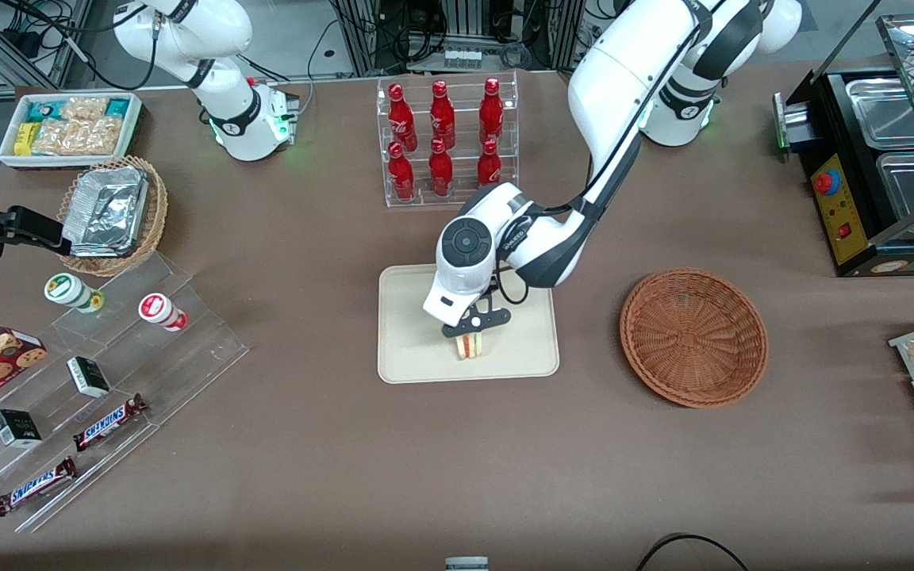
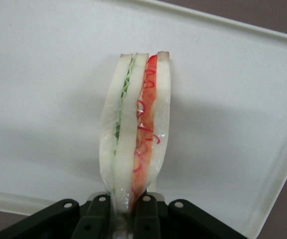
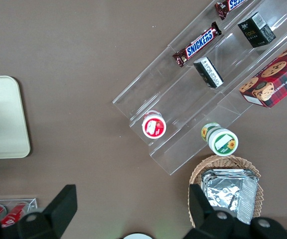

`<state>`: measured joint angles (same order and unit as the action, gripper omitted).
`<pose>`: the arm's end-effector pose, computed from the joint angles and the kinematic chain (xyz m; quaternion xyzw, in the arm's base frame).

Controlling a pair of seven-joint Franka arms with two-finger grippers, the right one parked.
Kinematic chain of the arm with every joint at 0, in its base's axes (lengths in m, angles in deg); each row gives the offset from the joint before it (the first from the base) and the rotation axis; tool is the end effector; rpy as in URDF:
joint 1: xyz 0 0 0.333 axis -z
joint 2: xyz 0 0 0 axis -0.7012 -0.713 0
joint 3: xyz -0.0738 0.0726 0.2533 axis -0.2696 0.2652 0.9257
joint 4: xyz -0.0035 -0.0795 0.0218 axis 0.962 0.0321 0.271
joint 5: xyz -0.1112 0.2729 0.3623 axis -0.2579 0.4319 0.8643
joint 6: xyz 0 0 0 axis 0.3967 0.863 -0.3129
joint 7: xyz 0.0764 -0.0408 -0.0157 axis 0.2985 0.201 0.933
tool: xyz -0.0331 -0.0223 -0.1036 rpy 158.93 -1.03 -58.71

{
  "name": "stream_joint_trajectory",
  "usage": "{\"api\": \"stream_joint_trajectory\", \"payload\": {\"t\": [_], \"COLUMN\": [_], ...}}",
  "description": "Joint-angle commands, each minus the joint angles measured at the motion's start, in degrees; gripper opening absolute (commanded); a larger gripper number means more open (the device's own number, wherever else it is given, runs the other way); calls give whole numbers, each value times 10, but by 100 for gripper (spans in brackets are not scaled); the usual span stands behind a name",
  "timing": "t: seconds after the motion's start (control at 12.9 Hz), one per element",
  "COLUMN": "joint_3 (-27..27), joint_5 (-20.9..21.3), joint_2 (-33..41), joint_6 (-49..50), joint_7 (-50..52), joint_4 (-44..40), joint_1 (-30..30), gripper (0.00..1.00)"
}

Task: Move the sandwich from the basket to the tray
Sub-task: 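Lower the sandwich onto the tray and open the left gripper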

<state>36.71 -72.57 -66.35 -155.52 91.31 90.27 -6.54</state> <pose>0.5267 -0.5448 0.1710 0.9889 0.1295 -0.0715 0.0161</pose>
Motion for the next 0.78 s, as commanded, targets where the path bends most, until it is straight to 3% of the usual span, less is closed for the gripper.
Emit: {"api": "stream_joint_trajectory", "payload": {"t": [0.0, 0.23, 0.39, 0.47, 0.7], "joint_3": [6, 6, 6, 7, 10], "joint_5": [-15, -26, -29, -38, -38], "joint_2": [-9, -13, -15, -14, -8], "joint_6": [18, 21, 20, 20, 40], "joint_7": [11, 13, 19, 29, 36], "joint_4": [-22, -22, -23, -24, -44], "joint_1": [9, 9, 9, 9, 7], "gripper": [0, 0, 60, 100, 100]}}
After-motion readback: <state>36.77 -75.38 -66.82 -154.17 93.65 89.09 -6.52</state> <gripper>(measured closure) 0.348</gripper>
